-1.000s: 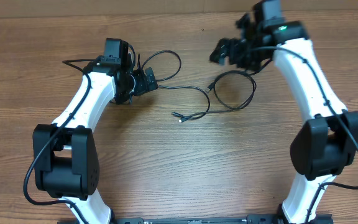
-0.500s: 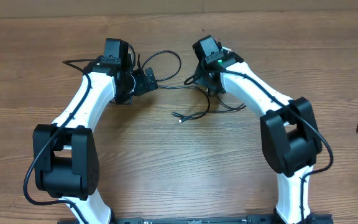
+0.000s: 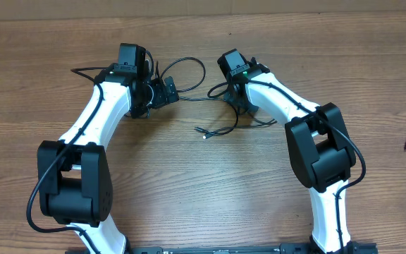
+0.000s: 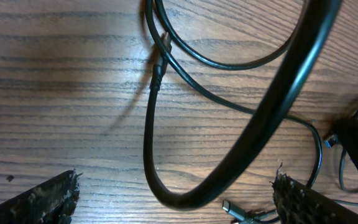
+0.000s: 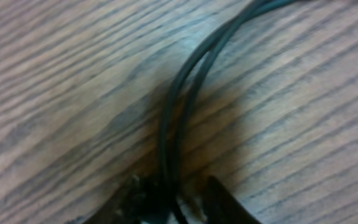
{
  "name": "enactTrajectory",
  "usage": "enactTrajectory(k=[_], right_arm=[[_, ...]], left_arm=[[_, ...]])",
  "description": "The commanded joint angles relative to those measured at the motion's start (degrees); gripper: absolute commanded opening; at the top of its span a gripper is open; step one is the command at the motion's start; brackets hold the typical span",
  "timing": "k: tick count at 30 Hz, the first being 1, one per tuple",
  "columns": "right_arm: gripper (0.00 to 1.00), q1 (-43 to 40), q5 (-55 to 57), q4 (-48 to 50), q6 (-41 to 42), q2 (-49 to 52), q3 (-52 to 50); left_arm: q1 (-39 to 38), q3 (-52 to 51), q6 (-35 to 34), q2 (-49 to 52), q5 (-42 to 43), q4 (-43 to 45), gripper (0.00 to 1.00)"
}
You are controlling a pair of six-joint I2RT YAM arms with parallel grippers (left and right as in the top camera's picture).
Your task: Untangle cables
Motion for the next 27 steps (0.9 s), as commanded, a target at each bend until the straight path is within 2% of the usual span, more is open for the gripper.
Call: enactTrajectory(k=[1, 4, 7, 12, 19, 23, 27], right_arm=[[0.04, -0.3, -2.0, -0.3, 0.2, 2.0, -0.3], [0.04, -1.5, -5.0, -1.0, -2.4, 1.7, 0.9], [0.04, -4.1, -11.0, -2.3, -8.7, -0.6, 3.4], [0.04, -8.7, -16.9, -2.6, -21.2, -11.6, 7.2], [0.04, -16.4, -17.0, -2.7, -32.0, -32.7, 13.7], [0.04, -21.7, -15.0, -1.2, -37.2, -39.7, 18.7], [0.04, -29.1, -13.4, 1.1, -39.2, -42.1, 21.0]], left_arm=[[-0.4, 1.3, 1.2, -1.6, -0.7, 0.0, 1.0], [-0.4, 1.3, 1.2, -1.6, -0.7, 0.0, 1.0], [-0.4, 1.3, 1.2, -1.6, -0.7, 0.0, 1.0], [-0.4, 1.3, 1.2, -1.6, -0.7, 0.0, 1.0], [-0.4, 1.3, 1.2, -1.6, -0.7, 0.0, 0.99], [-0.4, 1.3, 1.2, -1.6, -0.7, 0.0, 1.0], [-0.4, 1.3, 1.2, -1.6, -0.7, 0.0, 1.0]])
